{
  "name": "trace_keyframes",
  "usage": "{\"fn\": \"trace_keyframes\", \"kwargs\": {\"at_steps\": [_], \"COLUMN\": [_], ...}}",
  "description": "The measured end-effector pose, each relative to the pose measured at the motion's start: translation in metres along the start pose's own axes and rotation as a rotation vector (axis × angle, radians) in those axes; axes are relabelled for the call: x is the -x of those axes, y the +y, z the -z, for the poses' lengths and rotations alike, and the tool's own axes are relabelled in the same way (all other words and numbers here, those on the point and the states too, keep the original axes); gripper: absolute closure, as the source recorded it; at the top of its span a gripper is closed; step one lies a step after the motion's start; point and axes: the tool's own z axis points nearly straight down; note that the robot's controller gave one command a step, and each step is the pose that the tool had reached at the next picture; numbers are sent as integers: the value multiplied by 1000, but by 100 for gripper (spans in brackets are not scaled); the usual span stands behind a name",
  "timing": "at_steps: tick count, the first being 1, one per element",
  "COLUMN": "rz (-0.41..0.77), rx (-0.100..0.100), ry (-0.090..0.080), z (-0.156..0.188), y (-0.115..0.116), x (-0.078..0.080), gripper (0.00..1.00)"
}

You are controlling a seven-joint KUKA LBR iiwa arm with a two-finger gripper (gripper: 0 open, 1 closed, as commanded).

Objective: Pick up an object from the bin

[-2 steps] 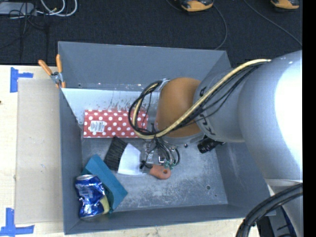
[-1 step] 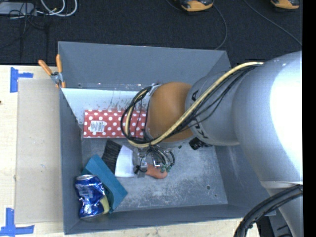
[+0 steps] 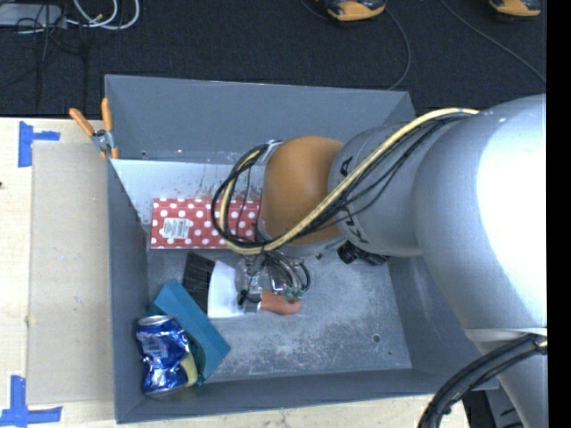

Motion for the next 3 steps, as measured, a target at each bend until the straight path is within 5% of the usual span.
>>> {"fn": "trace_keyframes", "kwargs": {"at_steps": [1,2,3], "rz": [28,-31,-31], "rx": [3,0,0], "ry": [-10,-2,-1], "z": [-1,-3,-3], "y": [-3,5,4], "x": [7,23,23], "gripper": [100,0,0]}}
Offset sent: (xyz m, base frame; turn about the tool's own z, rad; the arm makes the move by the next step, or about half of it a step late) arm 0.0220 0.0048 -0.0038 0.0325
